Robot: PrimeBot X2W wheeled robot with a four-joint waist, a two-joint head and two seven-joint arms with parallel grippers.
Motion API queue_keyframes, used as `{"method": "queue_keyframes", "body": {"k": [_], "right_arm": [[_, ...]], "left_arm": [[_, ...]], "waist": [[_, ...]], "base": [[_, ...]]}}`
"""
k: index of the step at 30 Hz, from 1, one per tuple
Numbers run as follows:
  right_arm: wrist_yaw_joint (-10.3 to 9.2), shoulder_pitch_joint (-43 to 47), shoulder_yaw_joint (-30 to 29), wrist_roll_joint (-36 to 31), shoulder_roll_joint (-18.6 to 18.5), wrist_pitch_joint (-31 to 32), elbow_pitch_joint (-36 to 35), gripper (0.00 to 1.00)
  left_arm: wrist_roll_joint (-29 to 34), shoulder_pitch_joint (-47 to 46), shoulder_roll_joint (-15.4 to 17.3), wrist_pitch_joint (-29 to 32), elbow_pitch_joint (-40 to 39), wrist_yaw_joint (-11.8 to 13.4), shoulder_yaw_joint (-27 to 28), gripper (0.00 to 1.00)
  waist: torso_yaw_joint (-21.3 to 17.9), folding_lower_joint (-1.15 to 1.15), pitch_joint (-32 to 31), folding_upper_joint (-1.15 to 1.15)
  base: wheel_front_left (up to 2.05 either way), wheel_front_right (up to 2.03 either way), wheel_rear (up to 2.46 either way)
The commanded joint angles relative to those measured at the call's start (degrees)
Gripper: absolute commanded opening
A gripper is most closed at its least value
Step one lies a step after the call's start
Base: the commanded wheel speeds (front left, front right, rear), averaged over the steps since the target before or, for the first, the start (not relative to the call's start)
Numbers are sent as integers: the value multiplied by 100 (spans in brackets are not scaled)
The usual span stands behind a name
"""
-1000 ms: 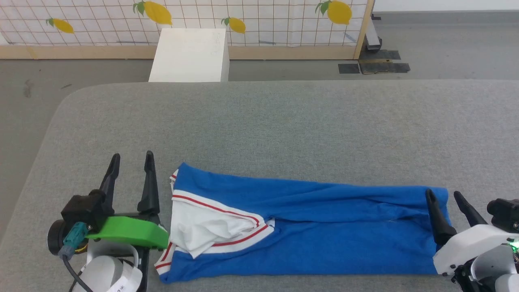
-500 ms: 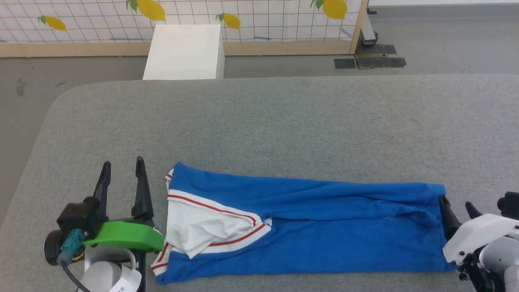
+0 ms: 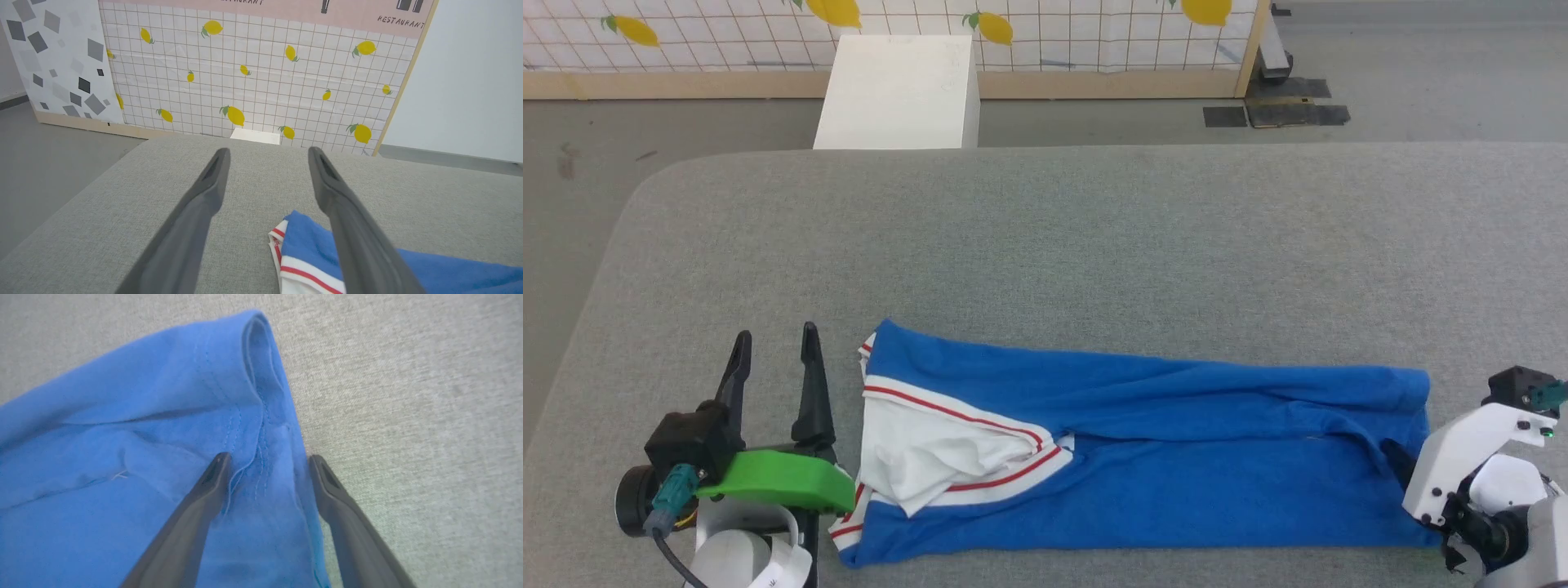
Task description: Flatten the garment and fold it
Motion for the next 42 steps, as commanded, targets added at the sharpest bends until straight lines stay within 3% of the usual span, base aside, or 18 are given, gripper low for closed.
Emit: {"method": "queue_keyframes", "body": {"k": [1,8,10,11,12,13,22,27,34,42], "right_arm": [[-9,-129,1,-69,12,185,112,100],[-9,-289,126,135,22,873,392,100],[-9,-281,295,272,12,1002,363,45],[-9,-261,333,321,-20,991,311,29],[-9,-240,412,340,-66,969,261,4],[-9,-217,467,345,-126,920,210,0],[-9,-41,301,-50,-696,91,25,0],[-9,-56,-426,-875,-992,-520,138,0],[-9,-223,-1211,-1779,-1069,-1119,436,0],[-9,-360,-788,-1562,-1018,-1218,672,0]], "left_arm": [[91,-75,-37,-26,24,-44,20,100],[167,-138,-73,-26,84,-114,29,100],[179,-147,-80,-26,95,-128,35,100],[184,-151,-83,-26,102,-134,36,100],[190,-154,-85,-26,110,-139,38,100],[193,-156,-87,-26,119,-142,43,100],[205,-150,-100,-26,182,-171,88,100],[203,-162,-103,-26,212,-187,59,100],[214,-157,-105,-26,225,-207,37,100],[195,-87,-105,-26,279,-211,24,100]], "waist": [[10,0,26,29],[53,0,83,29],[67,0,89,29],[72,0,94,29],[76,0,99,29],[75,0,102,29],[48,0,84,29],[38,0,75,29],[24,0,76,29],[41,0,-73,29]], "base": [[0,0,0],[0,0,0],[0,0,0],[0,0,0],[0,0,0],[0,0,0],[0,0,0],[0,0,0],[0,0,0],[0,0,0]]}}
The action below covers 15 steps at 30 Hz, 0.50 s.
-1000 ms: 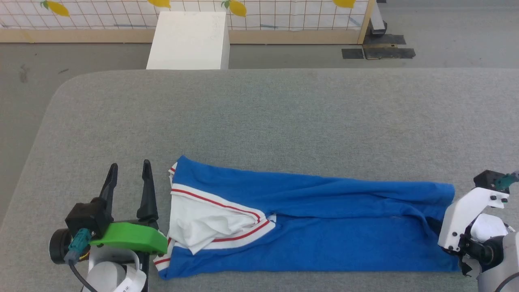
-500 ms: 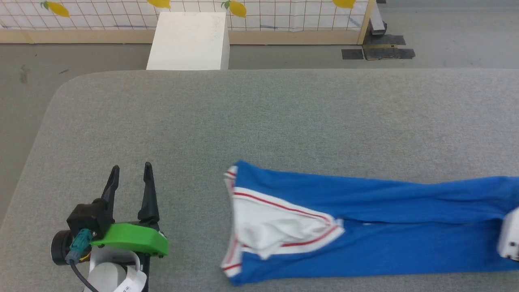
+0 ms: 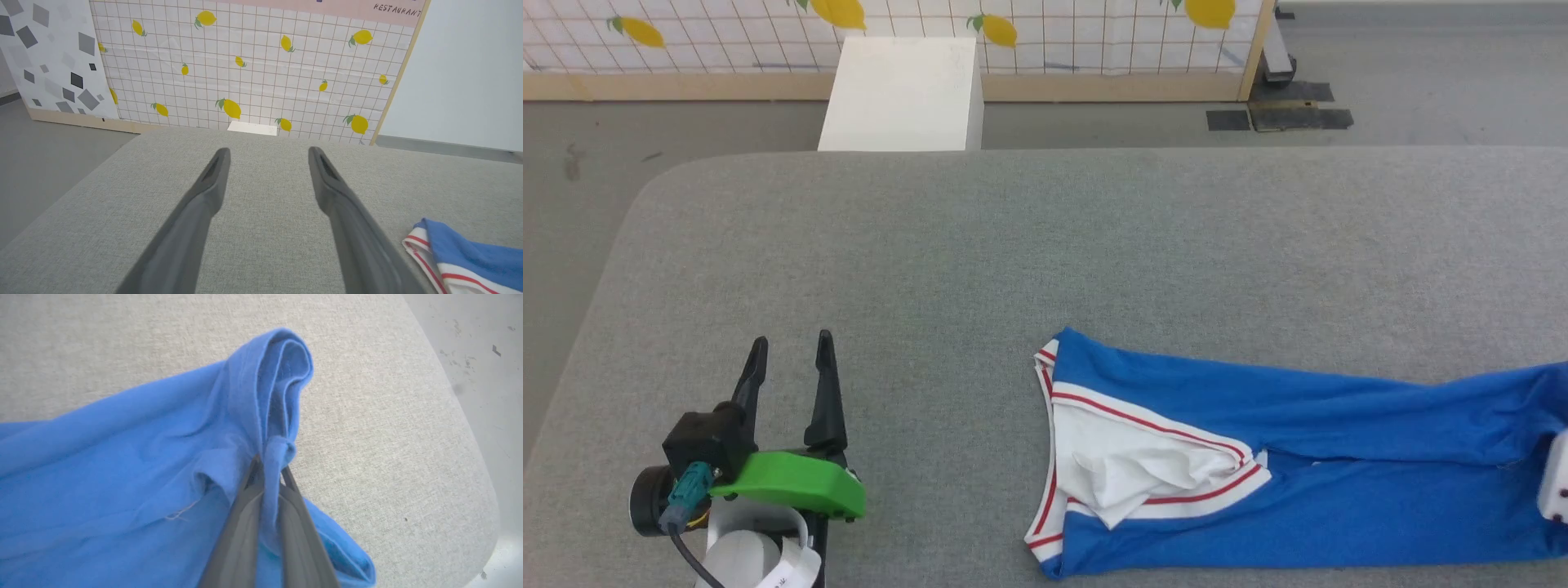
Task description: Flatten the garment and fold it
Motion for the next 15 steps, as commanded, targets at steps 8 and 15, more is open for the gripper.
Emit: {"method": "queue_keyframes", "body": {"k": [8,15], "right_arm": [[-11,669,1530,1445,-191,1320,-1839,0],[-11,1264,2691,2208,-346,2469,-4337,0]], "left_arm": [[28,87,-23,-26,29,-38,-46,100],[27,86,-23,-26,45,-41,-80,100]], "waist": [[61,0,-206,29],[95,0,-222,29]], "base": [[0,0,0],[0,0,0]]}}
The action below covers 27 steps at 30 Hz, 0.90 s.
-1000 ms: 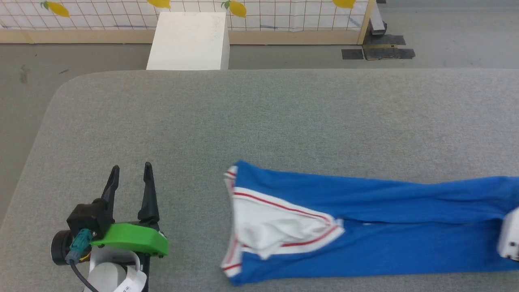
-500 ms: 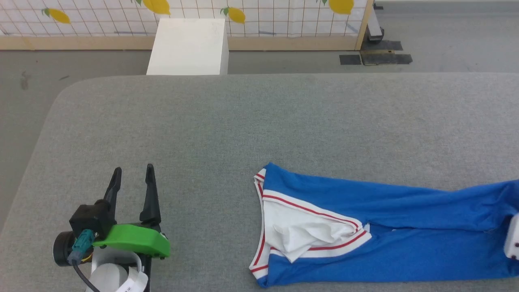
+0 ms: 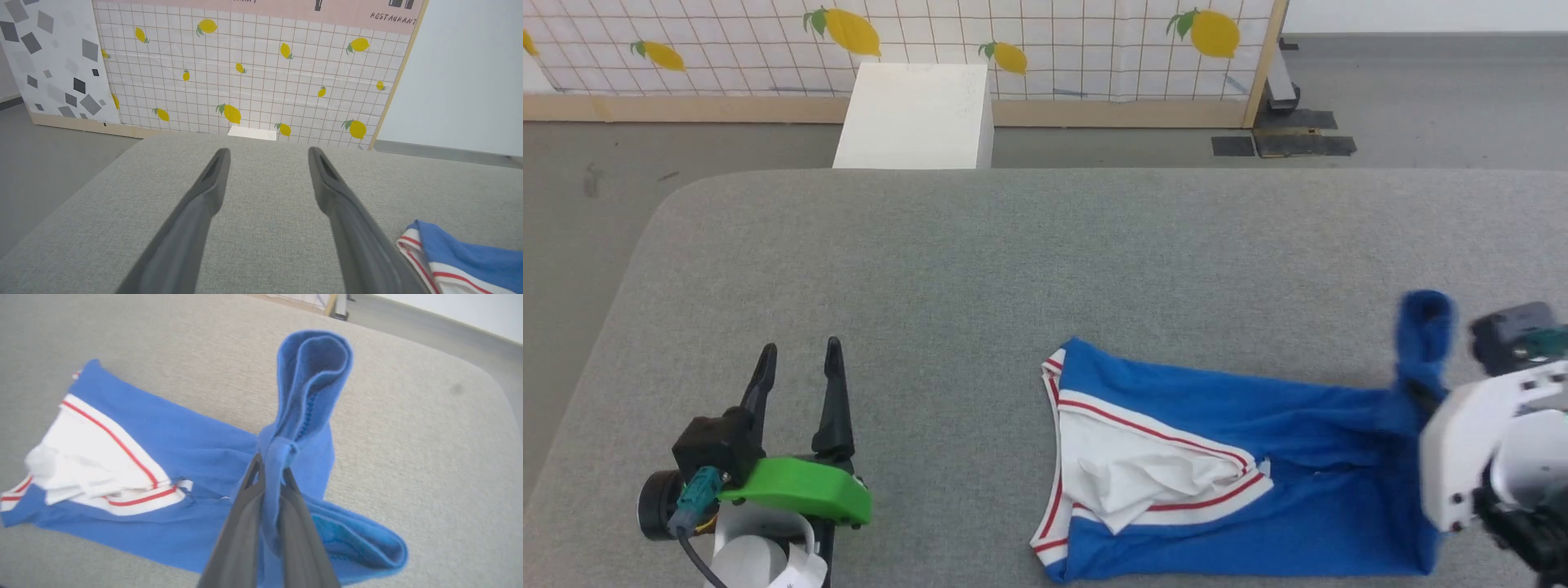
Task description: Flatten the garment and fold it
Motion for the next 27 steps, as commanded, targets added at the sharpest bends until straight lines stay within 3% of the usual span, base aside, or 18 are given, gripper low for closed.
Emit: {"method": "queue_keyframes", "body": {"k": [1,4,5,9,16,27], "right_arm": [[-9,28,260,54,-11,121,-323,0],[-9,-109,970,23,35,333,-850,0],[-9,-379,1781,-276,379,553,-1099,0],[-9,-738,2442,-641,905,525,-773,0],[-9,-1229,2860,-830,1333,0,792,0],[-9,-1790,3117,-737,1461,-566,2885,0]], "left_arm": [[25,17,-16,-26,16,-41,-9,100],[17,-27,-16,-26,11,-43,-22,100],[1,-82,-16,-26,3,-44,-23,100],[-35,-194,-16,-26,-27,-39,-67,100],[-103,-419,-16,-26,-71,-8,-183,100],[-174,-582,-16,-26,-82,64,-288,100]], "waist": [[17,0,17,29],[43,0,63,29],[73,0,135,29],[159,0,298,29],[381,0,628,29],[566,0,906,29]], "base": [[0,0,0],[0,0,0],[0,0,0],[0,0,0],[0,0,0],[0,0,0]]}}
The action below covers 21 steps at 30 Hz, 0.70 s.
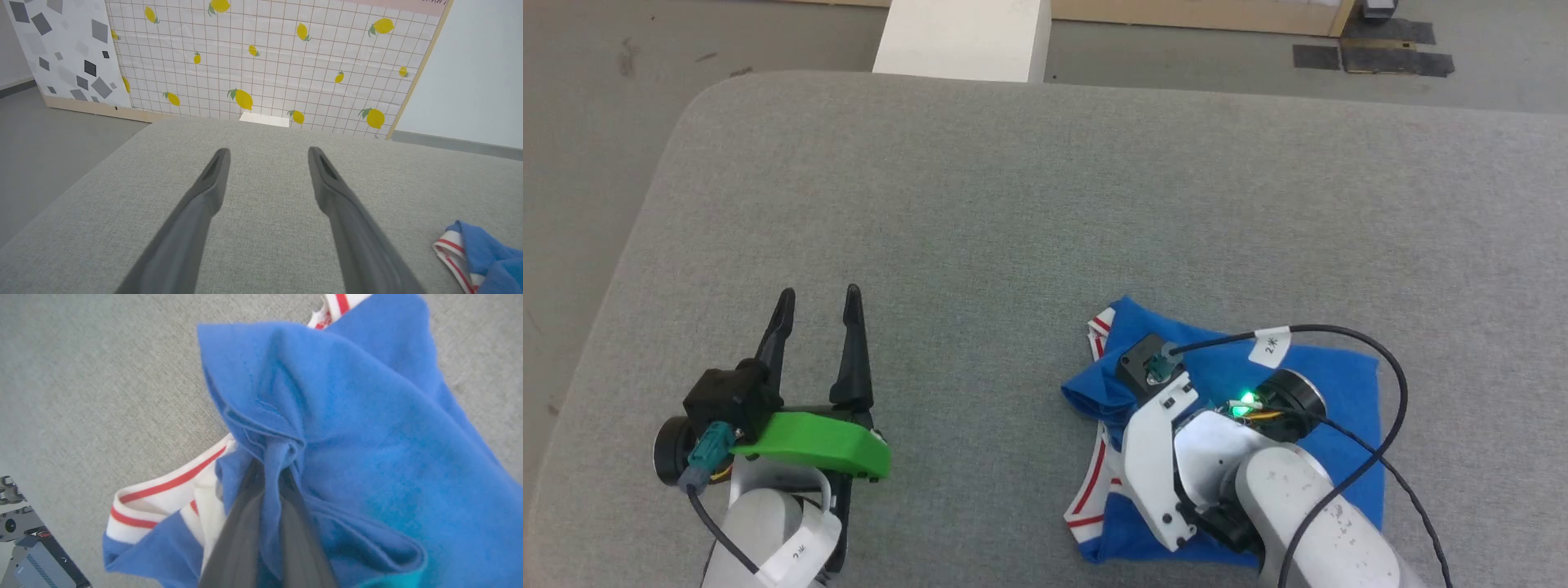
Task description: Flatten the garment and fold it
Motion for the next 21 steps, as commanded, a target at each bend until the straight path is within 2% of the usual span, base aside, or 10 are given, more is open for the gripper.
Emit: {"method": "queue_keyframes", "body": {"k": [1,2,3,4,5,10,13,17,21], "right_arm": [[-9,-83,36,132,13,-45,184,0],[-9,-96,58,205,14,-51,275,0],[-9,-103,89,316,14,-61,364,13],[-9,-101,115,411,15,-70,414,39],[-9,-95,158,547,15,-81,451,100],[-9,-26,80,1243,16,-584,160,100],[-9,34,-94,1532,16,-1373,-302,100],[-9,230,-506,1556,16,-2496,-888,100],[-9,589,-1210,1281,17,-3494,-1378,100]], "left_arm": [[-66,-100,-13,-26,-1,26,-20,100],[-72,-98,-13,-26,4,34,-32,100],[-79,-92,-13,-26,12,44,-46,100],[-83,-84,-13,-26,21,50,-50,100],[-87,-70,-13,-26,33,55,-47,100],[-93,5,-13,-26,77,48,-9,100],[-77,93,-13,-26,79,47,29,100],[-55,239,-13,-26,91,38,57,100],[-66,377,-13,-26,85,30,60,100]], "waist": [[46,0,30,29],[50,0,24,29],[51,0,5,29],[45,0,-17,29],[30,0,-45,29],[-76,0,-235,29],[-186,0,-400,29],[-343,0,-631,29],[-512,0,-825,29]], "base": [[0,0,0],[0,0,0],[0,0,0],[0,0,0],[0,0,0],[0,0,0],[0,0,0],[0,0,0],[0,0,0]]}}
